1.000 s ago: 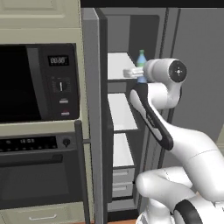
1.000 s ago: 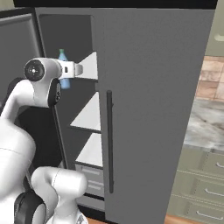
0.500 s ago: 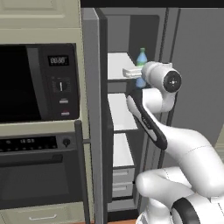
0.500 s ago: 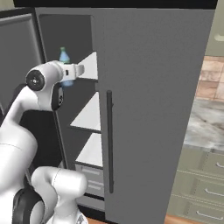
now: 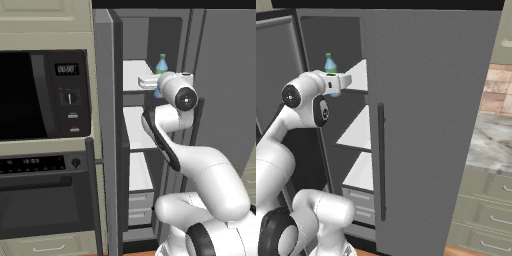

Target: Take the bottled waters from the counter and place them in the freezer to freeze. Close the freezer door after placing the bottles.

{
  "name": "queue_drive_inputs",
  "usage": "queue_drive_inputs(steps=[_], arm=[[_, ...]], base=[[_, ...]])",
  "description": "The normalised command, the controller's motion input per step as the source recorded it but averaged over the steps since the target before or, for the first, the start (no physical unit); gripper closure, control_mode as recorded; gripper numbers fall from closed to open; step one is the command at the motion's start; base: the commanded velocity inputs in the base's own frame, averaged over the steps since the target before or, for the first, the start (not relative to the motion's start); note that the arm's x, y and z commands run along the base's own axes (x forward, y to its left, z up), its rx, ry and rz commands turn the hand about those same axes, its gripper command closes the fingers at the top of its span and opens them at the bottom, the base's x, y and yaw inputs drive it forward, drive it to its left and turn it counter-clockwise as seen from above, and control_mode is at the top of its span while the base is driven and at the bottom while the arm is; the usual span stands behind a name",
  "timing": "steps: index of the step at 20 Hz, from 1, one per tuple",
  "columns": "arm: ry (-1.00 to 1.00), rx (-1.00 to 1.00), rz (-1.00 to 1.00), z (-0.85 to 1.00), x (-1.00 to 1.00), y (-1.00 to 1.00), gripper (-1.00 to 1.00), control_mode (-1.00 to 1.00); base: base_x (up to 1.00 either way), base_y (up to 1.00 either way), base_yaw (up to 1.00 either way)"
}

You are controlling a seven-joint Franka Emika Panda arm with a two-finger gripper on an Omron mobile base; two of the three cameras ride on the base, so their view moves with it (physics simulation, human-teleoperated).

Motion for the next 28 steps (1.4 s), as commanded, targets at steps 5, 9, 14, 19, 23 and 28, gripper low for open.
queue_drive_inputs(steps=[5, 9, 14, 19, 23, 28], arm=[[0.0, 0.07, -0.03, 0.0, 0.23, 0.0, 1.0, -1.0], [0.0, 0.04, 0.0, 0.01, 0.29, 0.0, 1.0, -1.0], [-0.07, 0.0, 0.02, 0.0, 0.2, 0.0, 1.0, -1.0], [-0.01, -0.01, 0.01, 0.0, 0.21, 0.0, 1.0, -1.0], [0.0, 0.0, 0.0, 0.0, 0.25, 0.0, 1.0, -1.0], [0.0, 0.0, 0.01, 0.0, 0.33, 0.0, 1.0, -1.0]], base=[[0.0, 0.0, 0.0], [0.0, 0.0, 0.0], [0.0, 0.0, 0.0], [0.0, 0.0, 0.0], [0.0, 0.0, 0.0], [0.0, 0.0, 0.0]])
